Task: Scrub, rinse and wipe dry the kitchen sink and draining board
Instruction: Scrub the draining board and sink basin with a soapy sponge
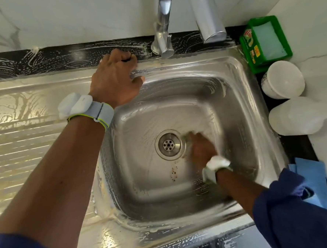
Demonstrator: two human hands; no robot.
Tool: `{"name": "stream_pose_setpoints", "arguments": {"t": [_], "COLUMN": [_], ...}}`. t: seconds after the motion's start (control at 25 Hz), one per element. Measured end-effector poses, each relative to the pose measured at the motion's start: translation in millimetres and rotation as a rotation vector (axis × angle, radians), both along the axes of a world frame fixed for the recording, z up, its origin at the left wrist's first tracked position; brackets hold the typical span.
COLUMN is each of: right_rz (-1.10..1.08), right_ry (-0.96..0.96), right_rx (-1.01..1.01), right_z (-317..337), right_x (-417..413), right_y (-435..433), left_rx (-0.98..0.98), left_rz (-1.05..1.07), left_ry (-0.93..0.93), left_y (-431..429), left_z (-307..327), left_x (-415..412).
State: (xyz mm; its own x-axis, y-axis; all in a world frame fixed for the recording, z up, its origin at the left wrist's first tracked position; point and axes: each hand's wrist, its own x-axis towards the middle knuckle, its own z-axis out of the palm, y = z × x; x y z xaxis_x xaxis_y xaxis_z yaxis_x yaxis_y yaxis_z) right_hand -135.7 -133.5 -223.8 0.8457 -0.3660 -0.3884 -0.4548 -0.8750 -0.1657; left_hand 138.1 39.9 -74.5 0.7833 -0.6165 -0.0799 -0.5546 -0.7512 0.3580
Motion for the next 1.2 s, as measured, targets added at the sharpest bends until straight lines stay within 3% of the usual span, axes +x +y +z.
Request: {"name": "stream_pose_setpoints", "arguments": {"t": [0.08,0.12,0.16,0.24,0.32,0.44,0.56,0.72,0.8,0.88,1.0,1.04,1.12,1.2], "right_rz": [0.504,0.586,0.516,0.089,-0.284,-0.282,0.143,1.075,1.238,1.043,0.277,0.169,0.217,0.410], "right_ry": [0.018,0.040,0.115,0.194,0.086,-0.150,-0.250,0.082,0.218,0.386,0.332,0.326,0.465,0.489], "right_rx": [0.244,0.319,0.321,0.159,0.000,0.111,0.420,0.494,0.478,0.288,0.051,0.043,0.220,0.428], "right_z": [-2.8,0.8,3.8,6.6,9.8,-1.6,-5.1,0.5,3.9,6.7,6.8,9.1,10.1,18.2], "right_x": [-13.0,-0.4,16.4,48.9,67.6,85.8,82.9,15.8,5.7,19.6,30.1,27.0,11.3,-8.3], "right_y": [33.2,29.1,16.5,-22.7,-40.6,4.4,51.4,68.2,44.3,7.0,-42.7,-35.8,2.5,50.8], "left_rx": [-0.002,0.002,0.008,0.022,0.018,0.021,0.038,0.016,0.020,0.022,0.011,0.004,0.001,0.006], "left_rz": [0.002,-0.002,-0.010,-0.012,-0.018,-0.007,-0.012,-0.012,-0.008,-0.010,-0.009,-0.005,-0.004,-0.005], "left_ry": [-0.002,0.000,0.004,0.014,0.008,0.028,0.016,0.020,0.022,0.022,0.025,0.022,0.017,0.014], "left_y": [0.8,1.3,0.9,0.1,-1.1,0.9,1.0,-0.9,1.6,1.9,0.3,0.1,-0.4,-0.5], "left_z": [-0.3,-0.5,-0.2,2.1,2.8,2.9,1.7,2.9,1.8,1.2,2.4,2.6,3.5,3.5], "left_x": [-1.9,-1.4,0.4,3.2,4.6,1.0,0.5,2.1,2.3,1.8,0.2,0.2,-0.9,-0.3]}}
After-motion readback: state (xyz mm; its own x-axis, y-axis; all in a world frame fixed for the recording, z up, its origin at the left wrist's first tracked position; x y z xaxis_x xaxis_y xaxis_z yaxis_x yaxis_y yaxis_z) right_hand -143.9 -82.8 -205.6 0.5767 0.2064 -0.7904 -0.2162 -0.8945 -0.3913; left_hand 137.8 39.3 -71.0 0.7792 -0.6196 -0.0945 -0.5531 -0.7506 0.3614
